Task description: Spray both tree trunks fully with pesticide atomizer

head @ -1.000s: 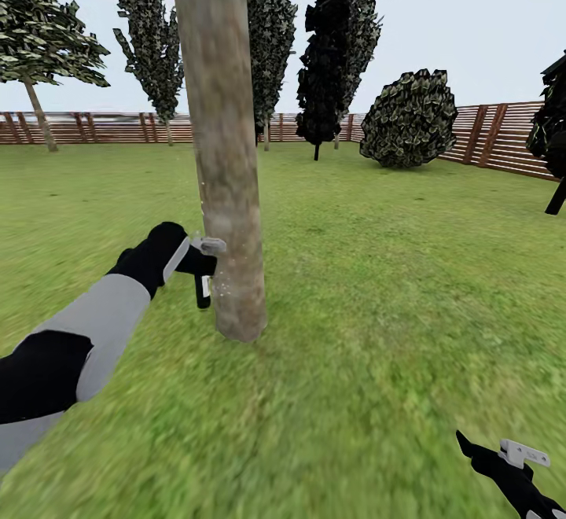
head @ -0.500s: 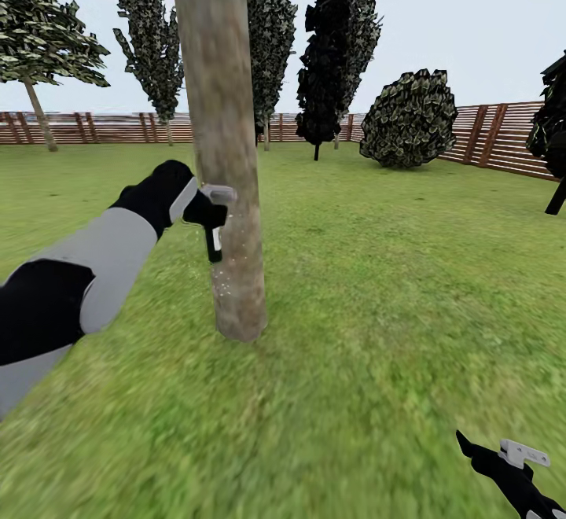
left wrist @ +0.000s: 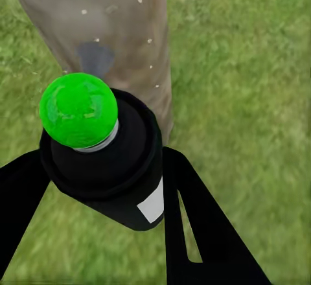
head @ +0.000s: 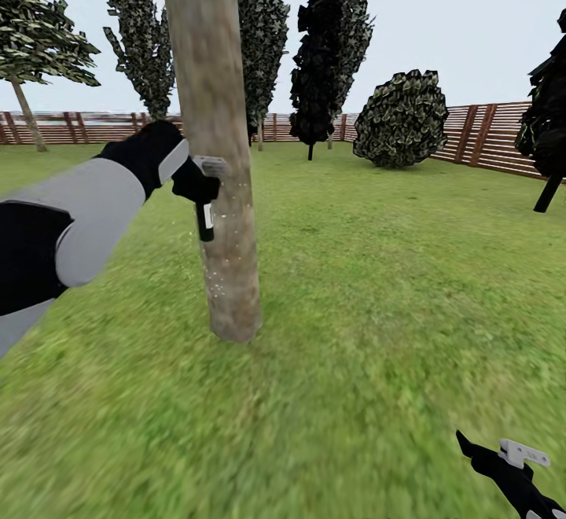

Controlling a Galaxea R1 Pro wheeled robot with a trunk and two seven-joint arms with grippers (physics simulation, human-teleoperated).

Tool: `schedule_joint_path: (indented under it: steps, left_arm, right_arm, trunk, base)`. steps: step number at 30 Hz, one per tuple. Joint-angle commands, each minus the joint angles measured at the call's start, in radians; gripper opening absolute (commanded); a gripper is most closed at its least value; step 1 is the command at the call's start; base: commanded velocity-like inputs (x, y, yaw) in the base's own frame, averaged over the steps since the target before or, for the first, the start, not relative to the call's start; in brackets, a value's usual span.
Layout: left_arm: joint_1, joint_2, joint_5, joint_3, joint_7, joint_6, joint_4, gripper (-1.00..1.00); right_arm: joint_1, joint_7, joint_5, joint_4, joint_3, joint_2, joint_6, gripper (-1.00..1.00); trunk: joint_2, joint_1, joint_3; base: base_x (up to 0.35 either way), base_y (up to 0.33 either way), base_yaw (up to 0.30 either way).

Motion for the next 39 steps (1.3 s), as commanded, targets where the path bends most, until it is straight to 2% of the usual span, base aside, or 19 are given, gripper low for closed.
schedule_joint_path:
  steps: [1,7,12,17,21,26,39]
  left_arm:
    - [-0.01,0.002,0.004,-0.008,-0.003,0.003,0.013,-1.0]
    - [-0.023,0.055,-0.002,-0.01,-0.002,0.003,0.044,-1.0]
    - [-0.024,0.08,-0.002,-0.014,-0.002,0.003,0.048,-1.0]
    - [-0.022,0.081,-0.002,-0.04,-0.003,0.002,0.095,-1.0]
    - [-0.014,0.08,-0.002,-0.043,-0.003,0.0,0.101,-1.0]
    - [0.042,0.08,-0.002,-0.042,-0.003,-0.002,0.102,-1.0]
    - [0.285,0.081,-0.003,-0.042,-0.003,-0.016,0.1,-1.0]
  right_arm:
    - [-0.001,0.009,-0.003,0.001,-0.007,0.0,-0.001,1.0]
    - [-0.001,0.009,-0.003,0.001,-0.007,0.0,-0.001,1.0]
    - [-0.001,0.009,-0.003,0.001,-0.007,0.0,-0.001,1.0]
    - [-0.001,0.009,-0.003,0.001,-0.007,0.0,-0.001,1.0]
    - [-0.001,0.009,-0.003,0.001,-0.007,0.0,-0.001,1.0]
    - [-0.001,0.009,-0.003,0.002,-0.007,0.0,-0.001,1.0]
    - [-0.001,0.009,-0.003,0.001,-0.007,0.0,-0.001,1.0]
  trunk:
    - [0.0,0.0,-0.001]
    - [0.0,0.0,-0.001]
    - [0.0,0.0,-0.001]
    - [0.0,0.0,-0.001]
    - [0.0,0.0,-0.001]
    - [0.0,0.0,-0.001]
    - [0.0,0.0,-0.001]
  base:
    - [0.0,0.0,-0.001]
    - [0.0,0.0,0.0]
    - [0.0,0.0,0.0]
    - [0.0,0.0,0.0]
    - [0.0,0.0,0.0]
    - [0.0,0.0,0.0]
    - [0.0,0.0,0.0]
